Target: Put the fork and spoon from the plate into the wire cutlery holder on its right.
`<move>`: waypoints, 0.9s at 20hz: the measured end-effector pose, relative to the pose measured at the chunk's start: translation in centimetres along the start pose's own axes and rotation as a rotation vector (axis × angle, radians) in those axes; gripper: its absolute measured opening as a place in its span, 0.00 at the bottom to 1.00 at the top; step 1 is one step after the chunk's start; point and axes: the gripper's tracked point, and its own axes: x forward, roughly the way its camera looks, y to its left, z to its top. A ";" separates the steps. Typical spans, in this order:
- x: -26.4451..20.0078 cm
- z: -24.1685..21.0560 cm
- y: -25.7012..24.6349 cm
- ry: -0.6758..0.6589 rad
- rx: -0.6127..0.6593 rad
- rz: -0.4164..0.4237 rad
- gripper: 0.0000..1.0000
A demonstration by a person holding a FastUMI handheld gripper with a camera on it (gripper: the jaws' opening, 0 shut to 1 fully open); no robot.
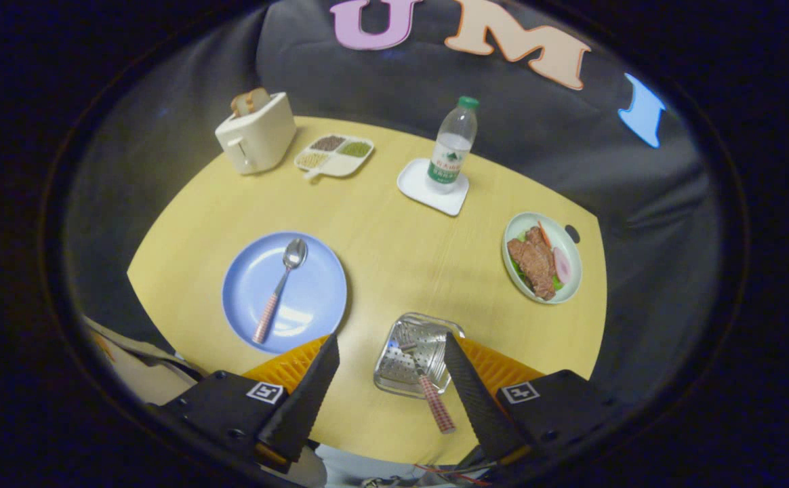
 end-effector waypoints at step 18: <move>0.7 0.7 11.3 -0.388 0.114 -0.151 0.99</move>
